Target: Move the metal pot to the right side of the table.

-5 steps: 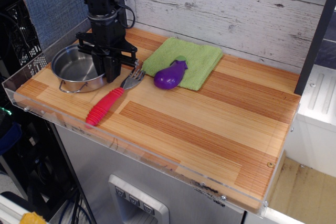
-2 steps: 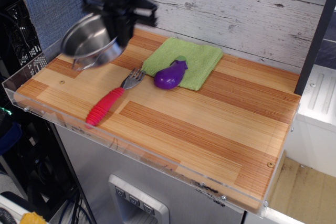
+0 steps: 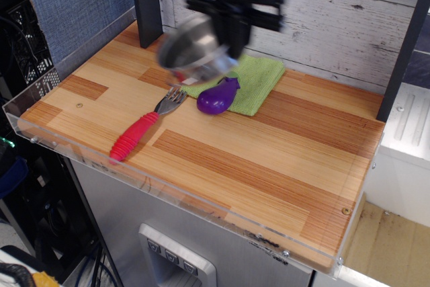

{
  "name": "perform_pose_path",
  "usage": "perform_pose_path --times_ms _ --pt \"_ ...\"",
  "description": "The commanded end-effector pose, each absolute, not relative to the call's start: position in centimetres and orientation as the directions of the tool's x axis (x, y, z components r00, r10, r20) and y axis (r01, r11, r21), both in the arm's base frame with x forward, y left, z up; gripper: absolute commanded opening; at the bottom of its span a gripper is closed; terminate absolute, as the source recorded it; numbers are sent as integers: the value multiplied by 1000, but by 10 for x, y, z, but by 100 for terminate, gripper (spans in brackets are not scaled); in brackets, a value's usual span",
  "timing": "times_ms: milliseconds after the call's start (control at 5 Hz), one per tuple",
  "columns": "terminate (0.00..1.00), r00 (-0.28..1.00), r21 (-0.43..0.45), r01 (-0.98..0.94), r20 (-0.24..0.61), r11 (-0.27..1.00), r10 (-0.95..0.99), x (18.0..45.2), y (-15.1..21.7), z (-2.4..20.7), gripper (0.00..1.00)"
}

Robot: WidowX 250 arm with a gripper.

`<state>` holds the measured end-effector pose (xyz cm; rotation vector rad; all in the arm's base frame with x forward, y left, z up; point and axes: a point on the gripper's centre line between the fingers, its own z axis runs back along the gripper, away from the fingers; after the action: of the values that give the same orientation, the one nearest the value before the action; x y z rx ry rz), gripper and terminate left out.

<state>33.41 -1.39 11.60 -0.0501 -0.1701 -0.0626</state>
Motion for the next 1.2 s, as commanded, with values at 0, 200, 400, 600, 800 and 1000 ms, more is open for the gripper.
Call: perform_pose_path --times_ms 0,200,400,600,800,1000 --pt "0 976 -48 131 184 990 -120 345 -88 117 0" --pt "0 979 -44 145 148 989 -137 347 -99 100 0" --pt "0 986 -20 133 102 991 -130 350 -97 73 0" --pt "0 986 -11 139 92 990 -137 352 -97 58 0" --pt "0 986 -14 153 77 988 -151 351 -102 49 0" --pt "0 983 -20 168 81 986 -166 349 -107 47 0"
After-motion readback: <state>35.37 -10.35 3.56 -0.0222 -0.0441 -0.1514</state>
